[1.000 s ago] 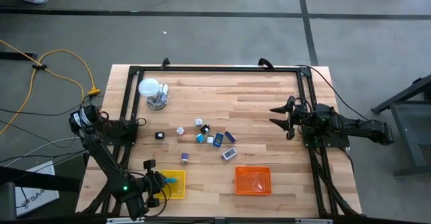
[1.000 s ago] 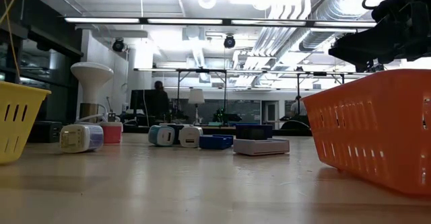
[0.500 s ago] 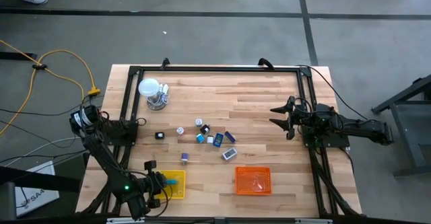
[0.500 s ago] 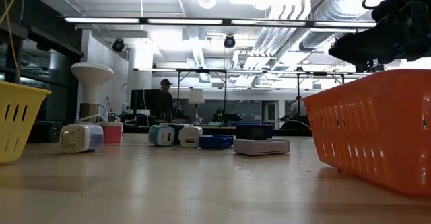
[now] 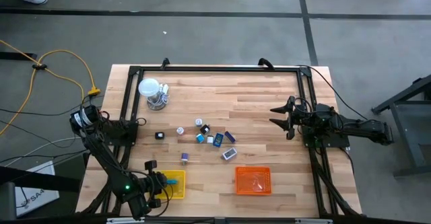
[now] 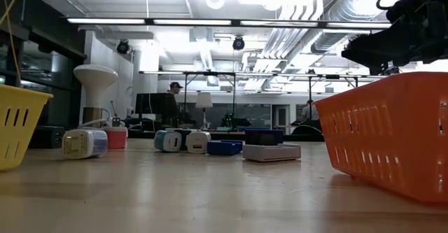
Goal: Pick & Place Office items
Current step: Put the light blue digital clock into the yellow bin
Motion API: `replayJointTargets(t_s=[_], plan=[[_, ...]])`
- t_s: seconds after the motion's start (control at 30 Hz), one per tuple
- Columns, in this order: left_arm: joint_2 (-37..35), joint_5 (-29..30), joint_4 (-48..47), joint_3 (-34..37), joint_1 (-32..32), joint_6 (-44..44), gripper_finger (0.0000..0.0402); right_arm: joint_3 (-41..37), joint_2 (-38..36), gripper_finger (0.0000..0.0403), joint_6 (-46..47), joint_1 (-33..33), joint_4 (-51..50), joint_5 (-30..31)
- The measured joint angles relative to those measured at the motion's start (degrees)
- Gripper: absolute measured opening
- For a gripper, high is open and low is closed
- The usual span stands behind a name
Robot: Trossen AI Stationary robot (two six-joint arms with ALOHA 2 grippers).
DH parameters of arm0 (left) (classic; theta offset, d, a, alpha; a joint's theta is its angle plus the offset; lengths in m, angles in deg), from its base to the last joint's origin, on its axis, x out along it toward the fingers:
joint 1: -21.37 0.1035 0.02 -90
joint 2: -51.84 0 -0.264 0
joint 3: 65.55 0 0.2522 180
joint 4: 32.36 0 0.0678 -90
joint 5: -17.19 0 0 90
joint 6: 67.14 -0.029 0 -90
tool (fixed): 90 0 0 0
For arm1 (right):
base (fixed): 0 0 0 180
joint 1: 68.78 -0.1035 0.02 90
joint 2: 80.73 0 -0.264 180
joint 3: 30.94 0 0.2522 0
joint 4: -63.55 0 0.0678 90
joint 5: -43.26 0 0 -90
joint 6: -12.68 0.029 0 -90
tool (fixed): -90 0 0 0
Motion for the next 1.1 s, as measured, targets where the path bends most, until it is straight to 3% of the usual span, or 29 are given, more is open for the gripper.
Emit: replayJointTargets(t_s=[1.1], plan=[[0.0, -0.5, 0.6, 0.0, 0.0, 1.0, 0.0083, 0.0, 0.0, 0.0195, 0.0, 0.0, 0.0, 0.0]])
